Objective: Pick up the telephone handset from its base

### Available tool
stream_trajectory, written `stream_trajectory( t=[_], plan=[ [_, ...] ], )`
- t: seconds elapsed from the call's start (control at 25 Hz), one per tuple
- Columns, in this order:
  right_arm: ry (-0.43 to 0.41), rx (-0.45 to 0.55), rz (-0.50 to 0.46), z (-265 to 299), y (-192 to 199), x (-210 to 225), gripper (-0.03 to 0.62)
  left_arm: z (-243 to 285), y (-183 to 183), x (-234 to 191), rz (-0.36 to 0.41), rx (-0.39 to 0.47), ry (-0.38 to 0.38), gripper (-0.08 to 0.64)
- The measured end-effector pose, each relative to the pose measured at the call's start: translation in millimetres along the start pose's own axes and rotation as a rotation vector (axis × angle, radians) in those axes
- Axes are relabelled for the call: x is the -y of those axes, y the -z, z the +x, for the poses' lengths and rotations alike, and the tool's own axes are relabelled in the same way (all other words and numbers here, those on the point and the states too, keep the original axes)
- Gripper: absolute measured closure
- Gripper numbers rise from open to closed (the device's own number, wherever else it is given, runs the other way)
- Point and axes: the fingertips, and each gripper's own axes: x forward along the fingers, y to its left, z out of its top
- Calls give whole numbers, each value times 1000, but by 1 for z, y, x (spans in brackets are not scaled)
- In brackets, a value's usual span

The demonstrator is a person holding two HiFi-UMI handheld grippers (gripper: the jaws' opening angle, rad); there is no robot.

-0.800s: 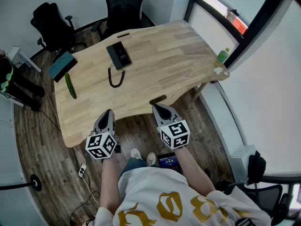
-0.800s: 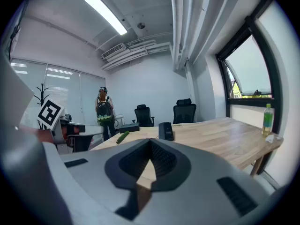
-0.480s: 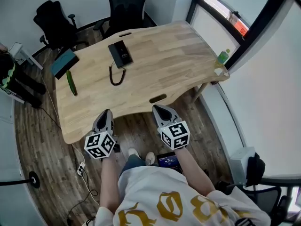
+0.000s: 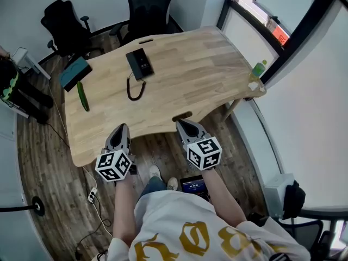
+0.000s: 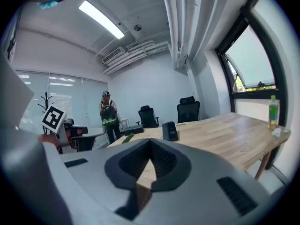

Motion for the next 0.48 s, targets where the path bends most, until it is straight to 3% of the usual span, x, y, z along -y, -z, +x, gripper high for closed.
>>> stream_trajectory(
  t=[0.24, 0.48],
  plan=[
    [17, -20, -16, 26, -4, 16, 588, 31, -10, -16, 27, 15, -25, 554],
    [16, -27, -38, 74, -17, 44, 587, 98, -30, -24, -14, 50, 44, 554]
  ],
)
